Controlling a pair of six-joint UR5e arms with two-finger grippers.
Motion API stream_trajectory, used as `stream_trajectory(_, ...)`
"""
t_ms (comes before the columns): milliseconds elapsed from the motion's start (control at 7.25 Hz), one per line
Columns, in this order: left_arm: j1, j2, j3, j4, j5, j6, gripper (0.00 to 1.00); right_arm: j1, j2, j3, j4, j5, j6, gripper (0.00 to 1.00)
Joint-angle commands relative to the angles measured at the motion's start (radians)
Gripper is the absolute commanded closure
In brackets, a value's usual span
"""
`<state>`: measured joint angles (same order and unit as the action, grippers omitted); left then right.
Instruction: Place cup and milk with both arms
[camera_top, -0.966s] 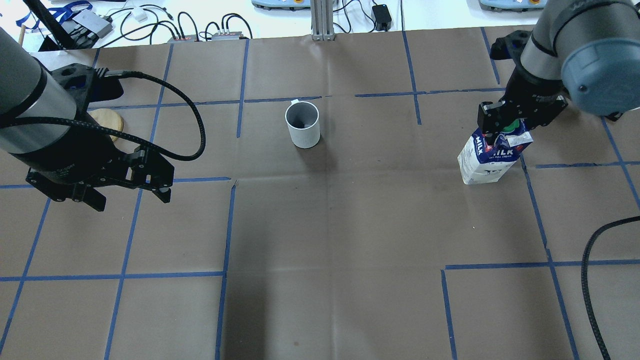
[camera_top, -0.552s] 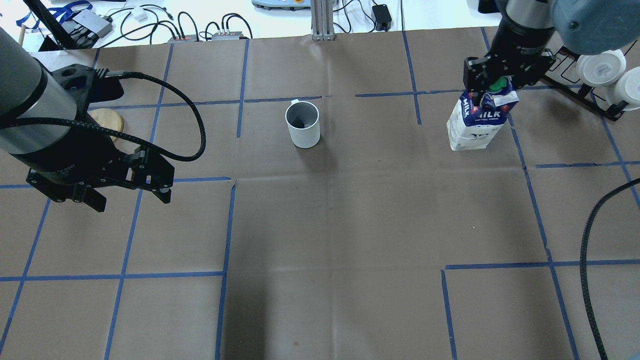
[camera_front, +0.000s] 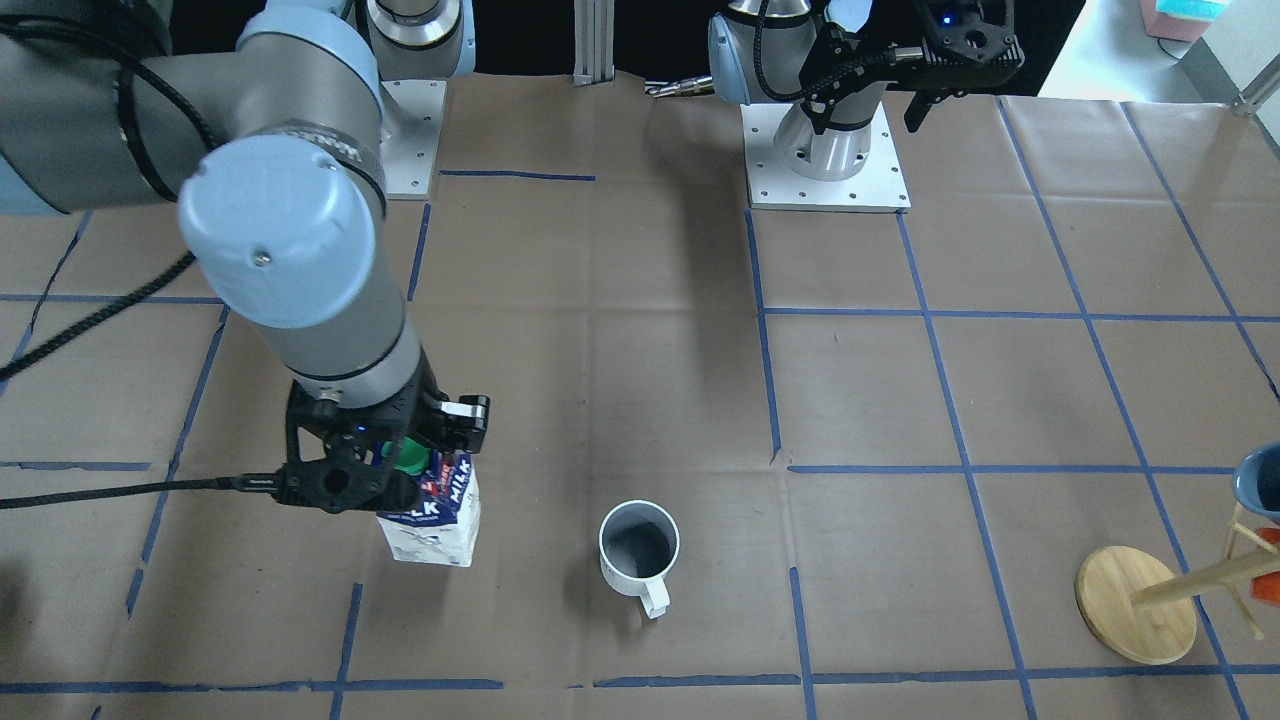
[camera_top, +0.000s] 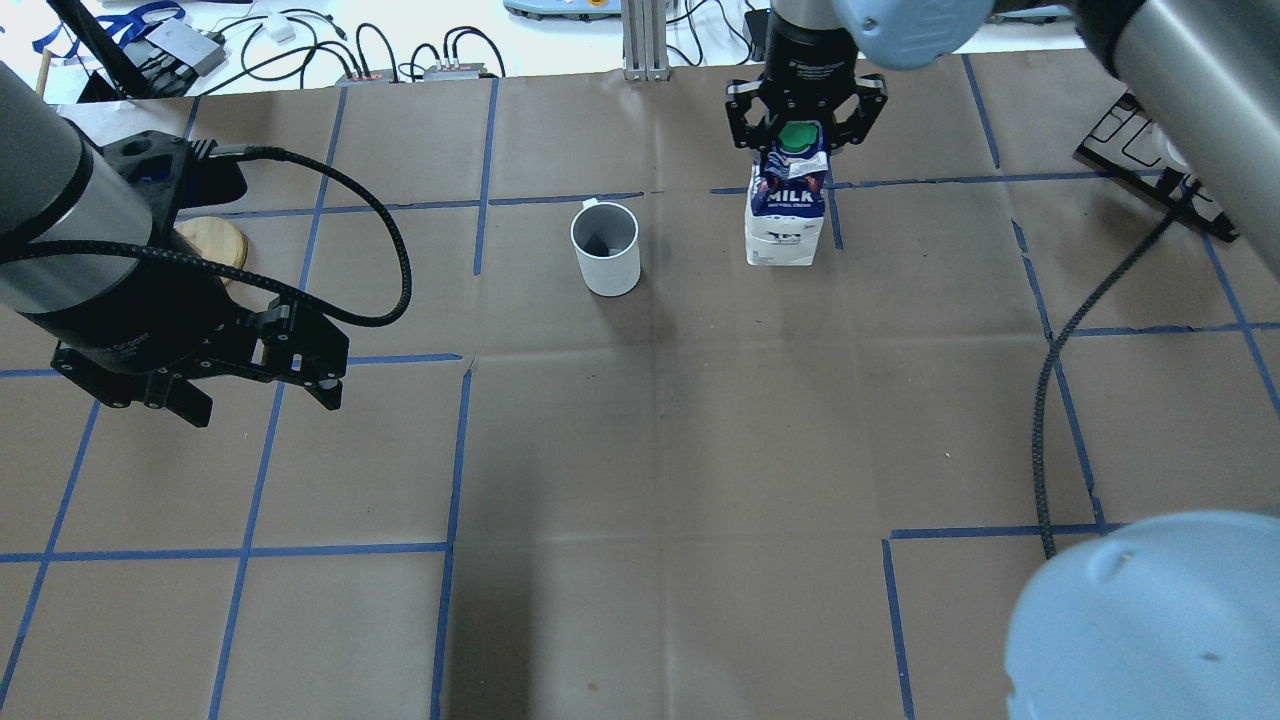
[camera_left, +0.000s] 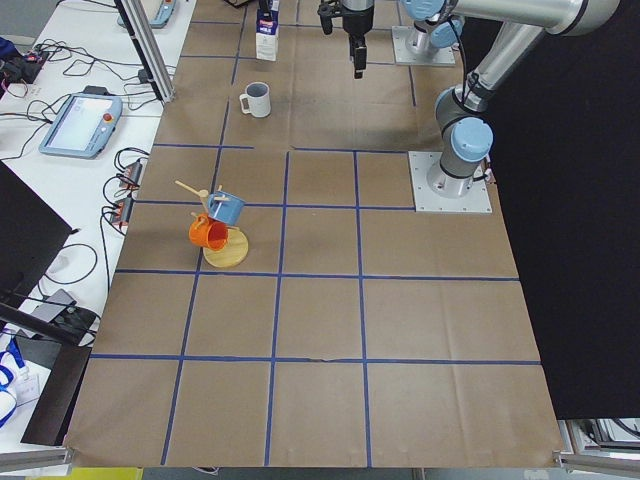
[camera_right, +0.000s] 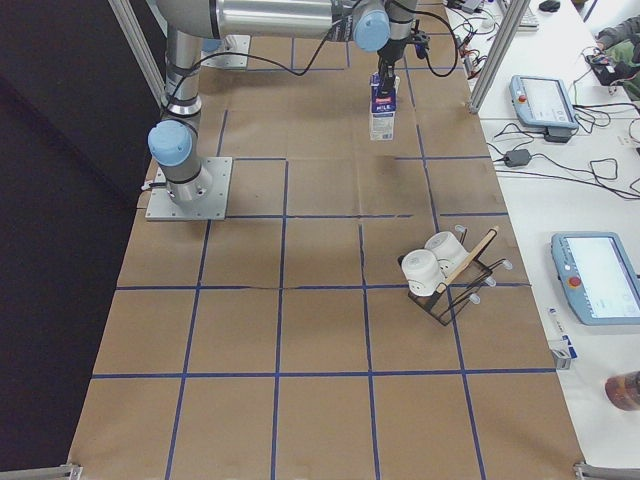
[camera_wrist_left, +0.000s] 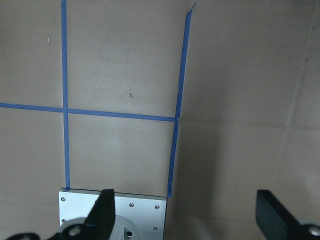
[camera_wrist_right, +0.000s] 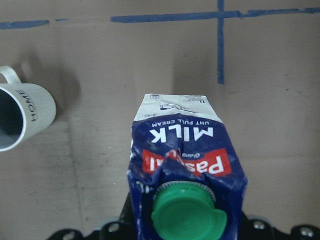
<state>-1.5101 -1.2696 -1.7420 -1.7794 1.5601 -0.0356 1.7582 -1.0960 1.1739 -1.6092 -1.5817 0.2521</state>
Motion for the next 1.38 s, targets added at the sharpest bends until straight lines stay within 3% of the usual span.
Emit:
stream_trajectory(0, 0.014, 0.007, -0.013, 0.000, 0.000, -0.001, 0.00, 0.076, 0.124, -0.123, 0.002, 0.000, 0.107, 0.41)
stream_trajectory(690, 0.019, 0.010, -0.014, 0.000, 0.000, 0.002, 0.00, 0.093, 0.188, -0.129, -0.020, 0.048, 0.104, 0.36)
stream_trajectory(828, 0.019, 0.010, -0.014, 0.000, 0.000, 0.002, 0.00, 0.093, 0.191, -0.128, -0.020, 0.046, 0.096, 0.10)
stream_trajectory(966, 0.019, 0.010, -0.014, 0.000, 0.000, 0.002, 0.00, 0.093, 0.191, -0.128, -0.020, 0.048, 0.092, 0.00)
stream_trajectory(1241, 0.019, 0.010, -0.014, 0.000, 0.000, 0.002, 0.00, 0.078, 0.162, -0.134, -0.009, 0.045, 0.035, 0.00)
